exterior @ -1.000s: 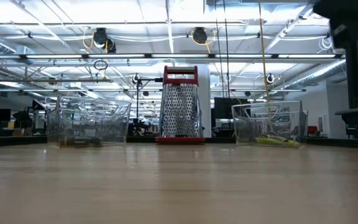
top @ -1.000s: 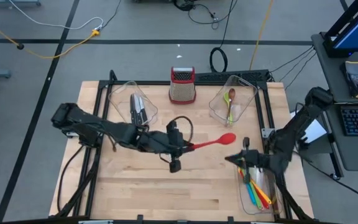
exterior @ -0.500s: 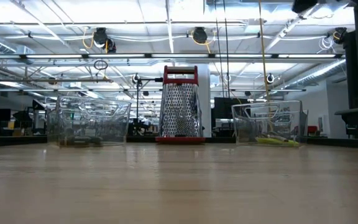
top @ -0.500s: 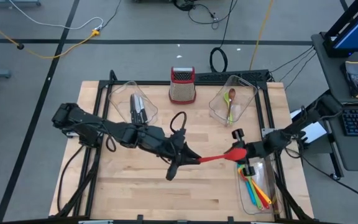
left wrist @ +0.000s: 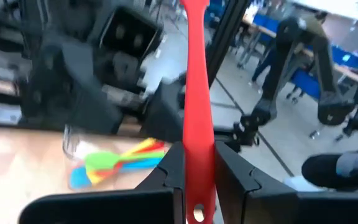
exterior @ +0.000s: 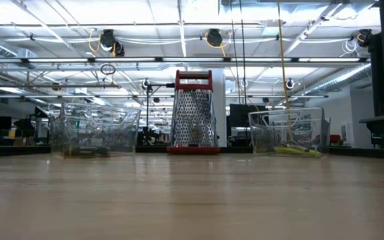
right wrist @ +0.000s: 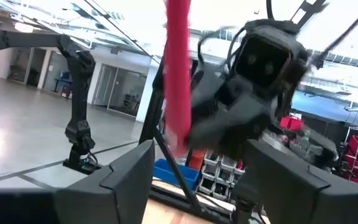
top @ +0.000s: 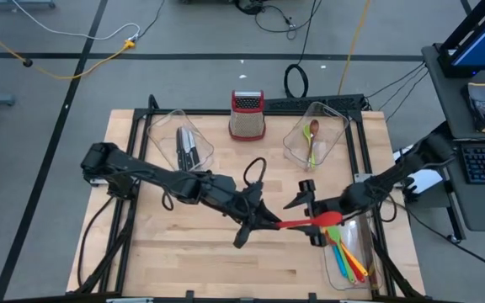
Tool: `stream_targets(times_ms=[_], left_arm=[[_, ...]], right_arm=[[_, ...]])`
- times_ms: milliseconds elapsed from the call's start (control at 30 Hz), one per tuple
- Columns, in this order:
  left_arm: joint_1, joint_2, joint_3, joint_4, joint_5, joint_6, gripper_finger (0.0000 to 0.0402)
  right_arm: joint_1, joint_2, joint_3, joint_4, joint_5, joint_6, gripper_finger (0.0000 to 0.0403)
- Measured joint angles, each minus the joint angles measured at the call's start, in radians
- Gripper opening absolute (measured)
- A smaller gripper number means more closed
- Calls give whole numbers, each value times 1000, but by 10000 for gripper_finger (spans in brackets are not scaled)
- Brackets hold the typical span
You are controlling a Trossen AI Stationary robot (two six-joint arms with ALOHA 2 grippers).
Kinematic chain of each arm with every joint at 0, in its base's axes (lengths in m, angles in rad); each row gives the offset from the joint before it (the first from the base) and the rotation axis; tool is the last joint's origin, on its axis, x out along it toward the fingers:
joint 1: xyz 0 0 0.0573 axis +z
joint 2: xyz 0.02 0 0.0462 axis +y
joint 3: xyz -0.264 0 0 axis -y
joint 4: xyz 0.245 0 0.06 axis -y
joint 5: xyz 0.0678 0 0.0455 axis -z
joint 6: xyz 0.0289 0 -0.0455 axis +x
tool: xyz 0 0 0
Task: Pick & Place Kitchen Items
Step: Put the red serving spoon into the top right transparent bin
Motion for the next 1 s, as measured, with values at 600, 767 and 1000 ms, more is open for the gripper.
stream_targets(times_ms=[600, 767, 1000], left_arm=[[7, 34, -1, 17, 43, -5, 40], [8, 34, -1, 16, 43, -5, 40], [8, 34, -1, 16, 46, -15, 52]], right_arm=[[0, 44, 68, 2, -33, -26, 208], [1, 44, 68, 4, -58, -21, 123], [1, 44, 68, 2, -86, -21, 35]])
